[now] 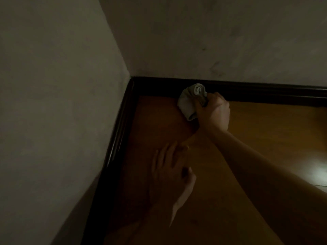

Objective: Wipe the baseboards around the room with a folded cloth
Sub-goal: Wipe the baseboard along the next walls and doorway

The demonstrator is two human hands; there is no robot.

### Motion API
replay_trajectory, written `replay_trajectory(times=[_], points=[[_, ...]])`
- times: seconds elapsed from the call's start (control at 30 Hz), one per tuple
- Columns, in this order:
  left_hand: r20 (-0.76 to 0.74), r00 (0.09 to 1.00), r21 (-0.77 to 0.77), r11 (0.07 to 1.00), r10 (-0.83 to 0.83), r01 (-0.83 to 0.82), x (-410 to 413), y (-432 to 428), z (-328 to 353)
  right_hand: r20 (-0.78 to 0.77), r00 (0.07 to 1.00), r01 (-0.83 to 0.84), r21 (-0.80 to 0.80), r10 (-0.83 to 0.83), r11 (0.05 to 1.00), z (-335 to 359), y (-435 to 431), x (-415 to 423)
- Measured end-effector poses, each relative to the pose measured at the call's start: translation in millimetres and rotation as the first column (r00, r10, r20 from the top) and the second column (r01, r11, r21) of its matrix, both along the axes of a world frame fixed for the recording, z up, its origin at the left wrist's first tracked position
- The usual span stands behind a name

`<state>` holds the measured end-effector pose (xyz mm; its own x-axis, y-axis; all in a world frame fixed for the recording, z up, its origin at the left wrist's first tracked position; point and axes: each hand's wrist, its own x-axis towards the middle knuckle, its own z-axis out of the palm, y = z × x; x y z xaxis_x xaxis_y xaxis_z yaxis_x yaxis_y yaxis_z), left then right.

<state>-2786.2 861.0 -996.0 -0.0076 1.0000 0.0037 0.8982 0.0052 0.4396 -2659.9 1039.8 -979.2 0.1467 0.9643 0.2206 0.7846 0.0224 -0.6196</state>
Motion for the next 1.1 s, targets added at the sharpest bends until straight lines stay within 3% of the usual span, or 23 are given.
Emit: replay_trajectory(times=[0.13, 0.3, 0.5, 0.67, 0.97, 1.1], points=[[-0.052, 0.998, 0.007, 1.000, -0.023, 0.023, 2, -1, -4, 0.044, 0.995, 0.091, 0.028, -0.092, 0.995, -2, -3, 16], [-0.113, 0.993, -0.018, 0.999, -0.030, 0.028, 1, -1, -5, 0.044, 0.998, -0.038, -0.033, 0.039, 0.999, 6, 2, -6], [-0.130, 0.991, -0.009, 1.000, -0.013, 0.012, 5, 1, -1, 0.052, 0.997, 0.059, -0.011, -0.059, 0.998, 2, 0, -1], [-0.142, 0.990, -0.016, 1.000, -0.016, 0.014, 5, -1, 0, 0.036, 0.999, 0.001, -0.026, 0.000, 1.000, 2, 1, -15], [-0.085, 0.996, 0.048, 0.999, -0.005, 0.009, 3, -3, -10, 0.116, 0.981, 0.152, 0.011, -0.152, 0.988, 3, -7, 53], [-0.137, 0.991, 0.006, 1.000, -0.001, 0.001, 4, -2, -8, 0.124, 0.990, 0.071, -0.023, -0.067, 0.997, 8, -5, 35]])
